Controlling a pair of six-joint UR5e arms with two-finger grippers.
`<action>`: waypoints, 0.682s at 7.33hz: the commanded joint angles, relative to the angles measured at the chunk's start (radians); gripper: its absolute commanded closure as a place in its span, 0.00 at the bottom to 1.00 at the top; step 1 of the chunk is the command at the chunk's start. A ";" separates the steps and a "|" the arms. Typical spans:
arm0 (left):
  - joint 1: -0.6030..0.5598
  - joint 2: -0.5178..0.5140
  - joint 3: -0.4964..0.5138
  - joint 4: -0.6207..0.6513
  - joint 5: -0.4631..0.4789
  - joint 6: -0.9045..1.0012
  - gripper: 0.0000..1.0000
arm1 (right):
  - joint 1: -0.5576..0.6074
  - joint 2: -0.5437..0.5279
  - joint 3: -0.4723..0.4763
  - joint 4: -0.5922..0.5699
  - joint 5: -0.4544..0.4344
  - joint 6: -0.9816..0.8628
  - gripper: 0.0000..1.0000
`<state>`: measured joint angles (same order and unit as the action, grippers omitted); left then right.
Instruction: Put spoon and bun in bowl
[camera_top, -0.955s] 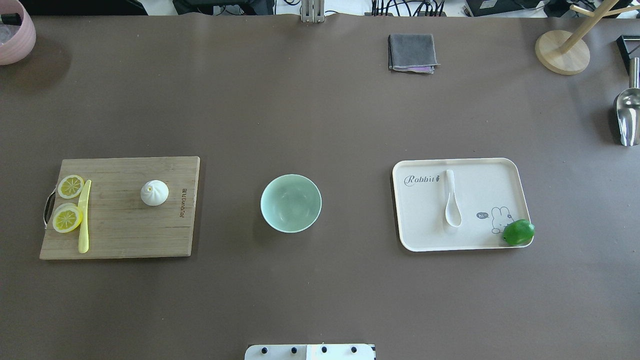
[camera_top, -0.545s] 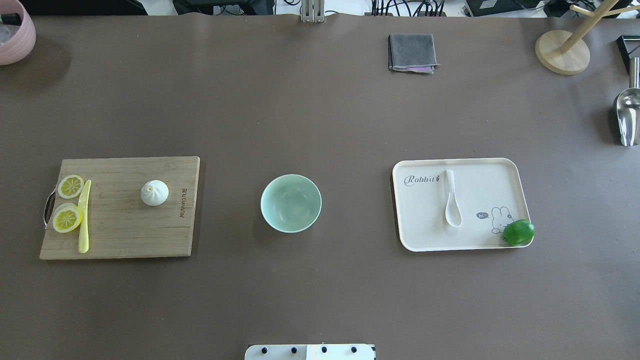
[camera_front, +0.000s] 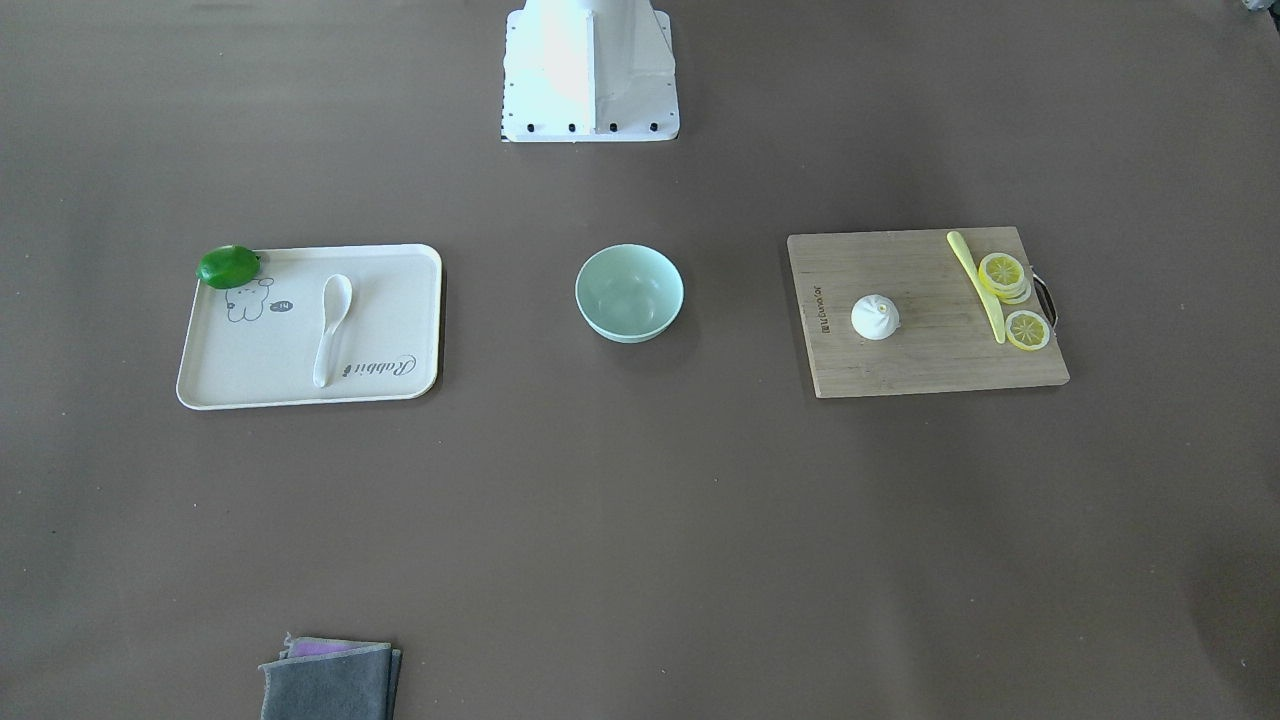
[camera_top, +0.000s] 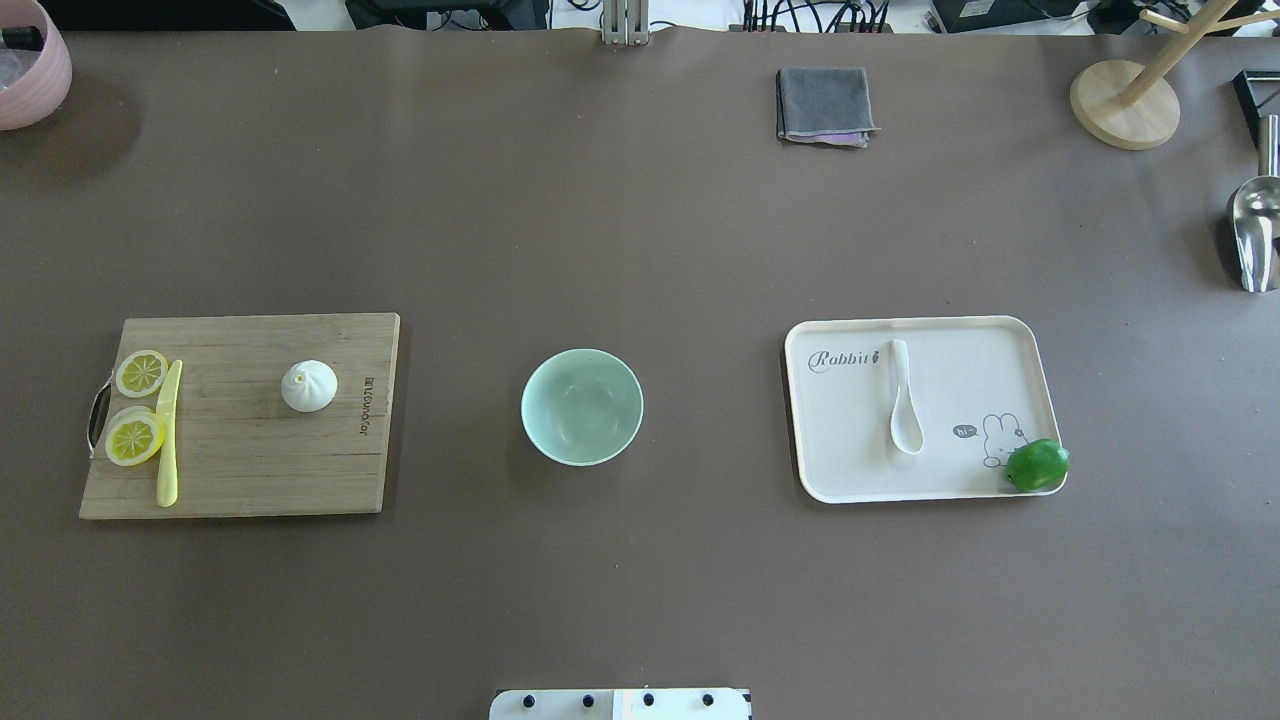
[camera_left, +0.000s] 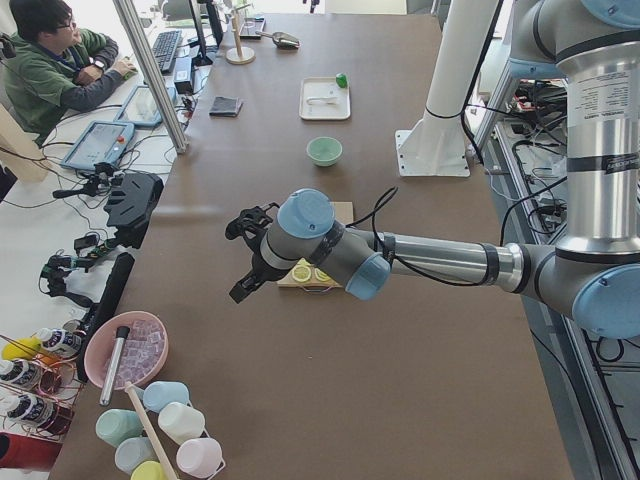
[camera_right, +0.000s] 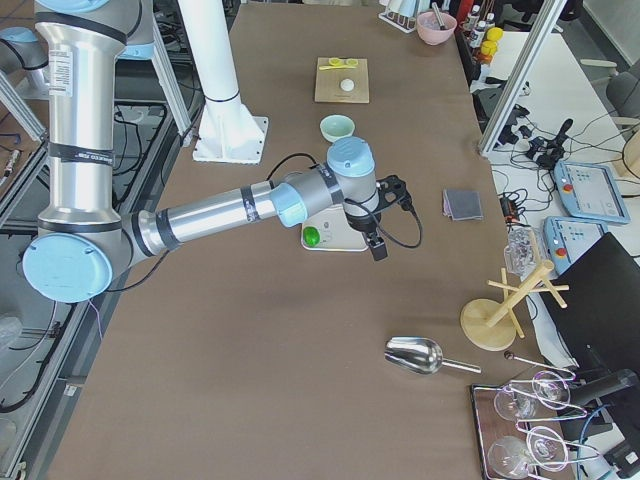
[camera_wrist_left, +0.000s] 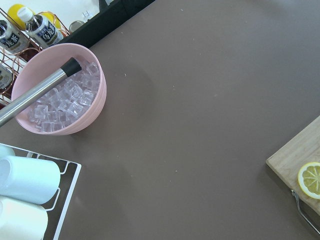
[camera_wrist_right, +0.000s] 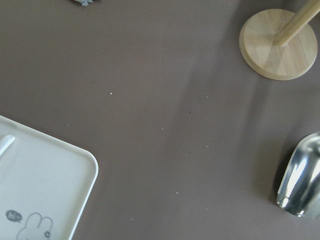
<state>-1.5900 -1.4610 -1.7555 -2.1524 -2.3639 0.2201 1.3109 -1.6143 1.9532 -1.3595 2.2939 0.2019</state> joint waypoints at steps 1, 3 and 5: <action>0.059 0.001 0.019 -0.049 -0.006 -0.147 0.02 | -0.222 0.048 0.003 0.054 -0.074 0.352 0.00; 0.082 -0.002 0.016 -0.049 -0.005 -0.180 0.02 | -0.480 0.050 0.003 0.108 -0.361 0.616 0.00; 0.084 -0.001 0.016 -0.047 -0.005 -0.180 0.02 | -0.649 0.094 -0.004 0.108 -0.518 0.900 0.01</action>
<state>-1.5083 -1.4624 -1.7393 -2.2001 -2.3686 0.0425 0.7716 -1.5434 1.9517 -1.2549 1.8870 0.9254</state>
